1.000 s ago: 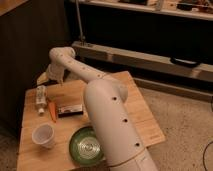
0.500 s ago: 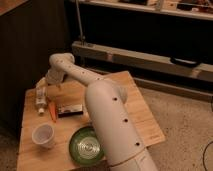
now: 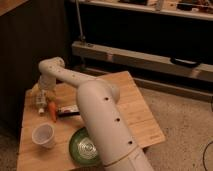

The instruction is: Place the bottle in the ceramic bowl

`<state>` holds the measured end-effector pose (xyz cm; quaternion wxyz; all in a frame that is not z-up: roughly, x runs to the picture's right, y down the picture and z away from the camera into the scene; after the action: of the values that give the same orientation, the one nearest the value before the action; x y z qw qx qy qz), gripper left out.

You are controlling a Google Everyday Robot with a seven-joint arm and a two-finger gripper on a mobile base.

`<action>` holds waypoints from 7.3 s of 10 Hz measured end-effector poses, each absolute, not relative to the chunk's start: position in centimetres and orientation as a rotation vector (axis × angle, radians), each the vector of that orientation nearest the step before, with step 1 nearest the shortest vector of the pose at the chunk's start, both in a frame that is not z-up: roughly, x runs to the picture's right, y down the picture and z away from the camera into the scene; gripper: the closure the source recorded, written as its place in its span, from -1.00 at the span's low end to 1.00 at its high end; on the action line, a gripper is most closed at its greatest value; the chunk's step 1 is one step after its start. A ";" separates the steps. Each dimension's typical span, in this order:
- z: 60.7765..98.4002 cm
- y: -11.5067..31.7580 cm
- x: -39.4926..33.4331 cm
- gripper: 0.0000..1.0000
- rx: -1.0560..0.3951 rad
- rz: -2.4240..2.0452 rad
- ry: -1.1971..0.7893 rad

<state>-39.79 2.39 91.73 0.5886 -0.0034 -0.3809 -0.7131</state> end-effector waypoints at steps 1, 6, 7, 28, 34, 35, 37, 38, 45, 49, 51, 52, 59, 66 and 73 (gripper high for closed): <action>92.0 2.6 -40.0 -0.60 -0.019 -1.668 -0.875; 92.1 2.7 -40.1 -0.60 -0.027 -1.670 -0.870; 92.1 2.6 -40.0 -0.60 -0.027 -1.670 -0.869; 89.5 -2.6 -33.6 -0.60 0.094 -1.488 -0.702; 89.7 -2.5 -33.5 -0.60 0.091 -1.488 -0.702; 89.7 -2.5 -33.5 -0.60 0.091 -1.488 -0.703; 89.7 -2.5 -33.5 -0.60 0.091 -1.488 -0.702; 89.7 -2.5 -33.5 -0.60 0.091 -1.488 -0.703; 89.7 -2.5 -33.5 -0.60 0.091 -1.488 -0.702; 89.6 -2.5 -33.5 -0.60 0.092 -1.488 -0.702; 89.6 -2.5 -33.5 -0.60 0.091 -1.488 -0.703; 89.7 -2.5 -33.5 -0.60 0.091 -1.488 -0.702; 89.6 -2.5 -33.5 -0.60 0.092 -1.488 -0.702; 89.6 -2.5 -33.5 -0.60 0.092 -1.488 -0.702; 89.6 -2.5 -33.5 -0.60 0.092 -1.488 -0.702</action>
<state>-33.51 -2.53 89.64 0.6792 0.0408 -0.3128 -0.6627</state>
